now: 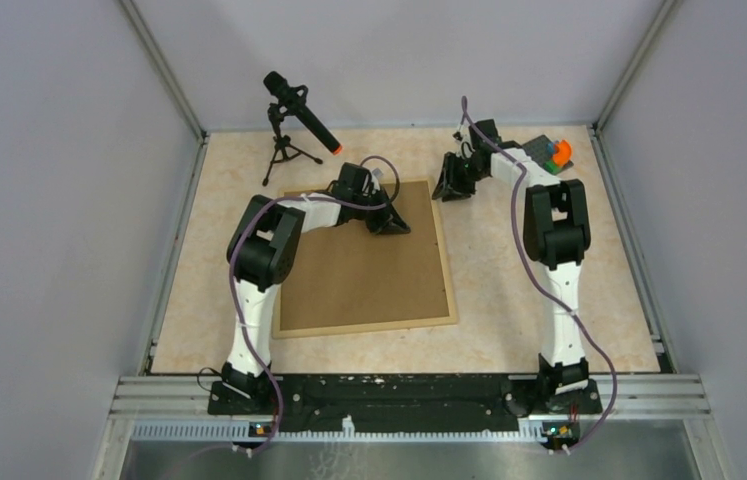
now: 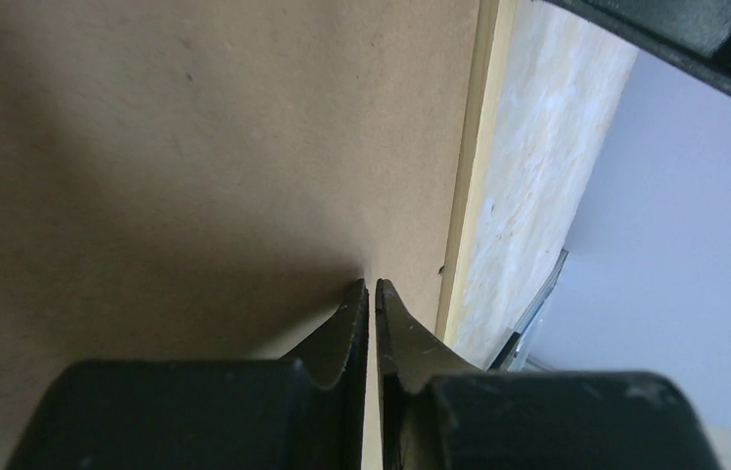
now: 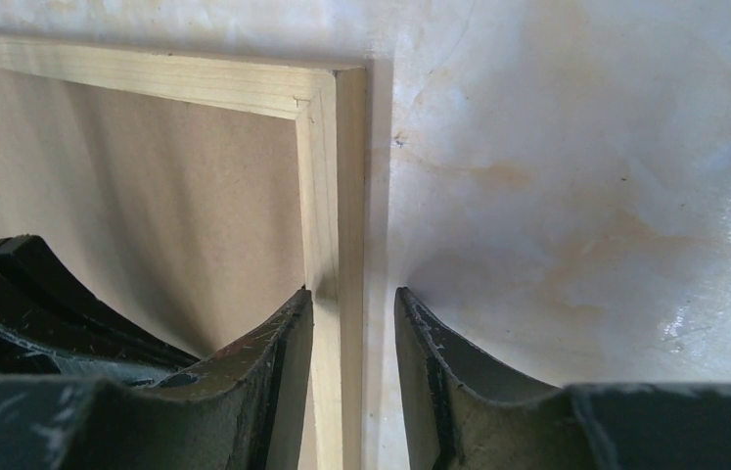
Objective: Put the photo into the frame
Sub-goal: Install the photo frame at the center of the board, then adjust the photo frame at the center of the board, then install the photo frame at the center of the board.
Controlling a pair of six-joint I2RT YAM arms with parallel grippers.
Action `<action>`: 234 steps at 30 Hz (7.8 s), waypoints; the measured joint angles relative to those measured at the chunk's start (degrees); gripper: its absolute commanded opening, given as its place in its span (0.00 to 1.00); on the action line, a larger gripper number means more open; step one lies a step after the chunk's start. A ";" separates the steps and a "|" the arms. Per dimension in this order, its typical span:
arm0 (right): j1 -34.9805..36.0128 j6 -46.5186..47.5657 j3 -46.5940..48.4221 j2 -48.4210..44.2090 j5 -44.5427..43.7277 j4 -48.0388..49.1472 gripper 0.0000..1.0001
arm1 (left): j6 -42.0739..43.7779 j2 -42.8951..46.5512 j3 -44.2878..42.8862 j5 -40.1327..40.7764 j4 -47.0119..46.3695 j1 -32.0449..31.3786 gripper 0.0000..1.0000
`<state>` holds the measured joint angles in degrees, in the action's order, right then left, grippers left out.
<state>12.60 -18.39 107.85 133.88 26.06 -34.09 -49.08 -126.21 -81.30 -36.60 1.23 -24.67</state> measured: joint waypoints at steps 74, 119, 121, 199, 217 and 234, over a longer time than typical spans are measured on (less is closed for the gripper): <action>8.63 2.82 -22.10 -16.74 -15.13 -3.80 0.52 | 16.57 25.38 9.88 10.05 16.48 2.34 0.99; 2.54 -0.63 -20.00 -17.31 -17.27 4.76 0.74 | 3.72 50.97 47.58 6.84 2.34 -30.36 0.99; 2.34 -0.74 -20.70 -20.74 -18.97 2.40 0.72 | 6.38 51.25 43.76 6.62 1.99 -30.40 0.99; -4.37 -4.11 -39.63 -25.00 -4.35 8.68 0.27 | 3.23 12.00 18.45 -10.75 -2.69 -5.05 0.63; -5.68 -3.87 -38.51 -24.44 -0.83 7.63 0.37 | 2.73 11.54 18.56 -11.45 -3.56 -4.98 0.61; -7.82 -2.97 -40.70 -25.77 -1.31 7.78 0.31 | 2.67 11.52 18.84 -11.61 -4.22 -4.98 0.61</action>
<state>4.78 -21.37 67.16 108.12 24.75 -26.30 -46.41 -114.69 -62.46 -48.21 -2.98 -29.65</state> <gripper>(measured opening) 0.306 0.607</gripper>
